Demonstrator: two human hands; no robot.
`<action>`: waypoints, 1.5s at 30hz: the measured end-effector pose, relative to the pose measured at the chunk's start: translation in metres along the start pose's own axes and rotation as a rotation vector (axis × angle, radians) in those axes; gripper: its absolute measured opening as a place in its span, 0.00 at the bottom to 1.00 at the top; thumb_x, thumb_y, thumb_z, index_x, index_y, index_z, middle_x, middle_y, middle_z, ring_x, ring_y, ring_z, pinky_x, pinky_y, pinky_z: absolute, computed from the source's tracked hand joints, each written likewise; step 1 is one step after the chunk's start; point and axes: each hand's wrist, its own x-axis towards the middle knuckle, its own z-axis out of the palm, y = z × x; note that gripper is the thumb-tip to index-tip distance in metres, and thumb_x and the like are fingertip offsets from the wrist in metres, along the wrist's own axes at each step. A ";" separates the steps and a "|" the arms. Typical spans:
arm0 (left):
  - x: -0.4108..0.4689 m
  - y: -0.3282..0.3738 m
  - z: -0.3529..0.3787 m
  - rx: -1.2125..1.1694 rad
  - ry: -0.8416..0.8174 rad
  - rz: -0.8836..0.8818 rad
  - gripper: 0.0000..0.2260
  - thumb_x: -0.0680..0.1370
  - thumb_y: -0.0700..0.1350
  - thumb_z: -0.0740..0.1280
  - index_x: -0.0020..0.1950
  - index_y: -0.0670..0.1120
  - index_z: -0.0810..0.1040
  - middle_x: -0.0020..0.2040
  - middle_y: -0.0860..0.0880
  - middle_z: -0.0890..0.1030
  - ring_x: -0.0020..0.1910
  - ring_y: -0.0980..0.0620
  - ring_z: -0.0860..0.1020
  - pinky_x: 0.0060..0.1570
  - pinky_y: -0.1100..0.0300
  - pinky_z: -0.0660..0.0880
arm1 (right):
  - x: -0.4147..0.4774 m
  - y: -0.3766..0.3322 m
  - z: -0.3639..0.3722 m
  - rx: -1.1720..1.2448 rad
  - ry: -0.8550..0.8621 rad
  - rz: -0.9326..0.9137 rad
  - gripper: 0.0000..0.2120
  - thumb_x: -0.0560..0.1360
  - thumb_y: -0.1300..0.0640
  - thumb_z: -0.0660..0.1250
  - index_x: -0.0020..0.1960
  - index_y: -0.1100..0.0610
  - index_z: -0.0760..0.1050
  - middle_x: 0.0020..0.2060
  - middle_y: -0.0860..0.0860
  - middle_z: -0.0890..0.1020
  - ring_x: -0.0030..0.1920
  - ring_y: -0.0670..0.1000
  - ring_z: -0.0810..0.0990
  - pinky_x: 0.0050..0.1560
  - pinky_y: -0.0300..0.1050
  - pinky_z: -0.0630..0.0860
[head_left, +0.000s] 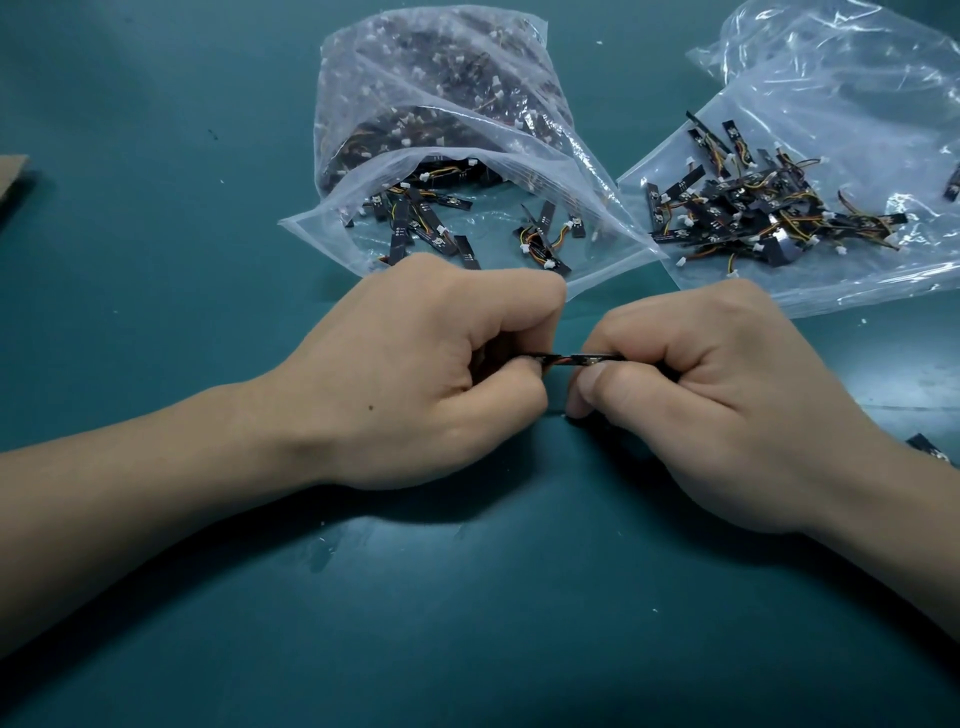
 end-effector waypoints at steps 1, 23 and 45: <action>-0.001 0.000 0.000 0.002 -0.003 0.000 0.14 0.74 0.47 0.63 0.36 0.62 0.60 0.27 0.58 0.63 0.28 0.58 0.65 0.35 0.59 0.64 | 0.000 0.000 0.000 -0.003 -0.001 -0.001 0.13 0.74 0.55 0.64 0.34 0.60 0.79 0.26 0.55 0.75 0.30 0.55 0.75 0.31 0.53 0.70; 0.000 0.000 -0.003 -0.061 -0.043 0.023 0.09 0.70 0.41 0.66 0.35 0.48 0.67 0.28 0.50 0.65 0.30 0.50 0.66 0.30 0.57 0.64 | -0.002 -0.001 0.002 -0.080 -0.003 -0.023 0.14 0.74 0.52 0.63 0.35 0.60 0.77 0.28 0.53 0.75 0.32 0.55 0.76 0.33 0.54 0.72; -0.001 0.000 -0.007 -0.195 -0.029 -0.014 0.09 0.73 0.36 0.66 0.36 0.47 0.69 0.28 0.51 0.68 0.29 0.53 0.66 0.31 0.65 0.63 | -0.003 0.003 -0.001 0.031 -0.014 -0.078 0.20 0.79 0.47 0.60 0.36 0.57 0.79 0.28 0.53 0.76 0.31 0.53 0.76 0.33 0.53 0.71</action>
